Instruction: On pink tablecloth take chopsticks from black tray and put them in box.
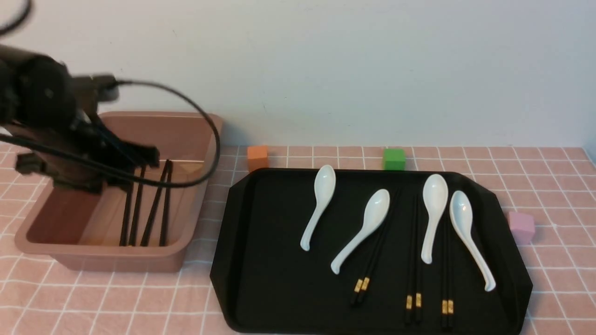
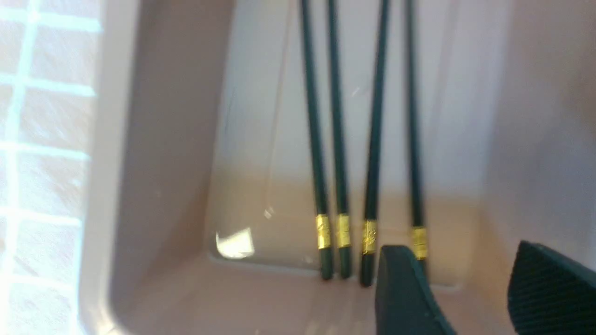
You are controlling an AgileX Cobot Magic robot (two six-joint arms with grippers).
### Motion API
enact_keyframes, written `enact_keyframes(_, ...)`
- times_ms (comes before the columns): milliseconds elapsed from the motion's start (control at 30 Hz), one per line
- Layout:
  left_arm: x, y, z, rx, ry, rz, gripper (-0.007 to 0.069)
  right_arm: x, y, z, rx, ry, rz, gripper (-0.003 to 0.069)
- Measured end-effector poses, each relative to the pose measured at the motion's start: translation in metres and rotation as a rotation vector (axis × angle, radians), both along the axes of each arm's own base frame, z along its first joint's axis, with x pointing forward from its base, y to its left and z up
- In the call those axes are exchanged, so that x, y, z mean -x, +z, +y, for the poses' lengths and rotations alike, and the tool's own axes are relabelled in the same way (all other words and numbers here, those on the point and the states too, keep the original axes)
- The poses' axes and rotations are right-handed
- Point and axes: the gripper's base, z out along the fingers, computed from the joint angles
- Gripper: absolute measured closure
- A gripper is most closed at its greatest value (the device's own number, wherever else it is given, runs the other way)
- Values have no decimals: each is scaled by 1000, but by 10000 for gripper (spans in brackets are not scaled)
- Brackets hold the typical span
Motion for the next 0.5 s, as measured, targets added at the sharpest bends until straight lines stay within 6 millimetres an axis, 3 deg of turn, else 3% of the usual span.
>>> enact_keyframes(100, 31, 45, -10, 28, -54, -140, 354, 0, 0, 0, 0, 0, 0, 419)
enact_keyframes(167, 64, 77, -18, 63, -114, -264, 430, 0, 0, 0, 0, 0, 0, 419)
enact_keyframes(233, 96, 95, -22, 95, -170, -358, 510, 0, 0, 0, 0, 0, 0, 419)
enact_keyframes(300, 114, 100, -21, 112, -195, -402, 559, 0, 0, 0, 0, 0, 0, 419)
enact_keyframes(367, 147, 99, -17, 147, -237, -473, 638, 0, 0, 0, 0, 0, 0, 419)
enact_keyframes(500, 201, 73, 1, 229, -260, -617, 638, 0, 0, 0, 0, 0, 0, 419)
